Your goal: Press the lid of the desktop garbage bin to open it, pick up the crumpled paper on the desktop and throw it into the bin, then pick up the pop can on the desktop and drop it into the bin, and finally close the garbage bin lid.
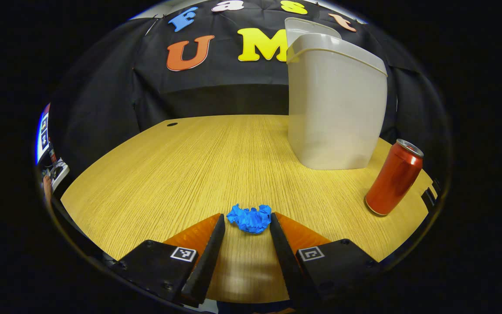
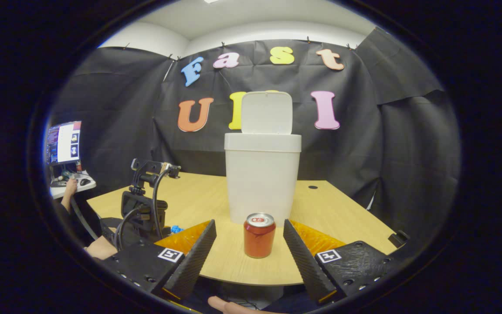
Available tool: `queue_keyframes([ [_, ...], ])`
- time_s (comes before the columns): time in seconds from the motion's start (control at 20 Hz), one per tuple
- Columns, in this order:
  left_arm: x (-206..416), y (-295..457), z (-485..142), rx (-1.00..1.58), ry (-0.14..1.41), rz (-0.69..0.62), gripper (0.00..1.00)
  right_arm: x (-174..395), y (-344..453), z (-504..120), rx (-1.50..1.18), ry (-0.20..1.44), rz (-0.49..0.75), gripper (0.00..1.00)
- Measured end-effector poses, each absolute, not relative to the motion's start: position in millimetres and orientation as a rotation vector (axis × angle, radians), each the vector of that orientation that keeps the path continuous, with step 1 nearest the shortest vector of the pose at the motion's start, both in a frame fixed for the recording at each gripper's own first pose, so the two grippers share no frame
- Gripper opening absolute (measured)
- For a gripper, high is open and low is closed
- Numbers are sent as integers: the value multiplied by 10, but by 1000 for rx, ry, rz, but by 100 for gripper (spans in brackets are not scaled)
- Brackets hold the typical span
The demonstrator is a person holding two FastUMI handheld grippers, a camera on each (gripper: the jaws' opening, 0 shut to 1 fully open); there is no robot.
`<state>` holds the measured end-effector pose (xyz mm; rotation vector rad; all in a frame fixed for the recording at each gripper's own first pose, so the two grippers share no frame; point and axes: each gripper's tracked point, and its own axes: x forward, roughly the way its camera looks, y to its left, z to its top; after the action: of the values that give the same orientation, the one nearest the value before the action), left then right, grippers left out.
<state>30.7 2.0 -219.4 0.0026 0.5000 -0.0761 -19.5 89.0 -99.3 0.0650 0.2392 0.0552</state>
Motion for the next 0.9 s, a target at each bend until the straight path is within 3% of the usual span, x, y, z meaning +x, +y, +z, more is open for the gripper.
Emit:
queue_keyframes([
  [0.05, 330, 47, -2195, 4, 494, -77, 67, -187, 908, -1058, 73, 258, 60, 95],
  [0.15, 340, 68, -2189, -7, 487, -68, 51, -183, 969, -1177, 93, 296, 75, 95],
  [0.2, 352, 45, -2190, -8, 484, -74, 35, -183, 983, -1231, 93, 311, 78, 95],
  [0.3, 347, 39, -2186, 11, 479, -83, 29, -167, 1002, -1340, 83, 337, 76, 95],
  [0.45, 328, 17, -2164, 11, 468, -102, 25, -145, 1059, -1488, 82, 373, 84, 95],
  [0.5, 329, 12, -2149, 19, 458, -105, 30, -140, 1076, -1516, 81, 382, 87, 95],
  [0.55, 324, 8, -2124, 26, 447, -110, 25, -141, 1085, -1545, 77, 389, 89, 95],
  [0.65, 315, 5, -2046, 11, 422, -120, 25, -131, 1090, -1585, 62, 394, 84, 95],
  [0.9, 270, -1, -1936, -15, 411, -120, 25, 27, 921, -1706, 67, 386, 17, 95],
])
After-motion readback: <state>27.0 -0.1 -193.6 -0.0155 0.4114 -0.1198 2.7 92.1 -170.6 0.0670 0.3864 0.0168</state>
